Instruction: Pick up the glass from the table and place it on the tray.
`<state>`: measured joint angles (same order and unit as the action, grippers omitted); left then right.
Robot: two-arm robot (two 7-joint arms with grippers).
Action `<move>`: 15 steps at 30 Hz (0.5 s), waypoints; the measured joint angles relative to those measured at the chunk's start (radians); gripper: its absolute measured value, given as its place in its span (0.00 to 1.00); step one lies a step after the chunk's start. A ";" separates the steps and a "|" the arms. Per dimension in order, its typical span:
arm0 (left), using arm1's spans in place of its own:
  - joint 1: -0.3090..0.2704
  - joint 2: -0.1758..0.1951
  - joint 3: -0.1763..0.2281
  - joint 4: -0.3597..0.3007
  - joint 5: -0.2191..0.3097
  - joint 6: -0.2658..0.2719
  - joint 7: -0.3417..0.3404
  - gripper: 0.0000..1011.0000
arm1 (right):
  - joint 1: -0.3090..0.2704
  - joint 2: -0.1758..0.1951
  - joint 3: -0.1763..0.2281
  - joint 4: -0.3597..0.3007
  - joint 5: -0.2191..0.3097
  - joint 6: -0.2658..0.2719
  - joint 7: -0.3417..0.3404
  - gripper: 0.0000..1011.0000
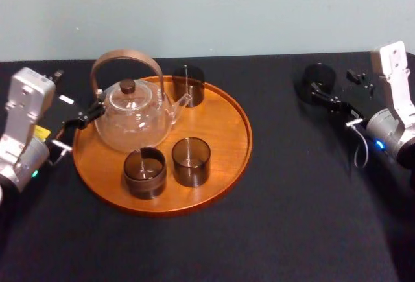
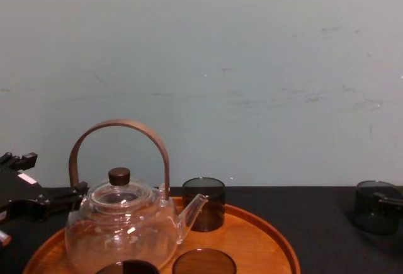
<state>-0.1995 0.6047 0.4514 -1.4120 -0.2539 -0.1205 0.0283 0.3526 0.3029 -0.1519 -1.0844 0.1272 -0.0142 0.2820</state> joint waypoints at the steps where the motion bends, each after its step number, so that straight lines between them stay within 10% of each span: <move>1: 0.000 0.000 0.000 0.000 0.000 0.000 0.000 1.00 | 0.007 -0.002 0.000 0.010 -0.001 0.000 0.000 0.99; 15: 0.000 0.000 0.000 0.000 0.000 0.000 0.000 1.00 | 0.083 -0.027 -0.008 0.119 -0.012 -0.013 0.011 0.99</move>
<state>-0.1995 0.6047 0.4513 -1.4120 -0.2539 -0.1205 0.0283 0.4360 0.2754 -0.1602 -0.9652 0.1150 -0.0271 0.2929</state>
